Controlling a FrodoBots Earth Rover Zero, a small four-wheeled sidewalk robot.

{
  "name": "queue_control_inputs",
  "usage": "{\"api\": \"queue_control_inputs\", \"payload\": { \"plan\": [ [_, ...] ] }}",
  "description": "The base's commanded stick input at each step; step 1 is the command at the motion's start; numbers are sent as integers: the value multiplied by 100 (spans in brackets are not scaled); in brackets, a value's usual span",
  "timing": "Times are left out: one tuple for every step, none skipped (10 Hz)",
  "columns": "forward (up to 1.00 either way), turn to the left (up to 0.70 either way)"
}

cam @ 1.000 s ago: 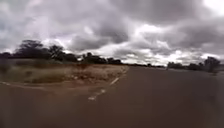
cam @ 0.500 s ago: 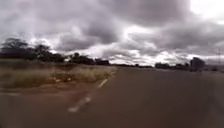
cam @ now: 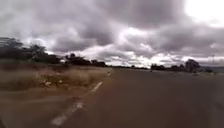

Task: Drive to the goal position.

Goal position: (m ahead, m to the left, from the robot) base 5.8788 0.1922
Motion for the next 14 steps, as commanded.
{"api": "queue_control_inputs", "payload": {
  "plan": [
    [85, 4],
    [85, 4],
    [85, 4],
    [85, 4],
    [85, 4],
    [85, 4],
    [85, 4],
    [85, 9],
    [85, 4],
    [85, 4],
    [85, 4],
    [85, 4],
    [85, 4],
    [85, 4]
  ]
}}
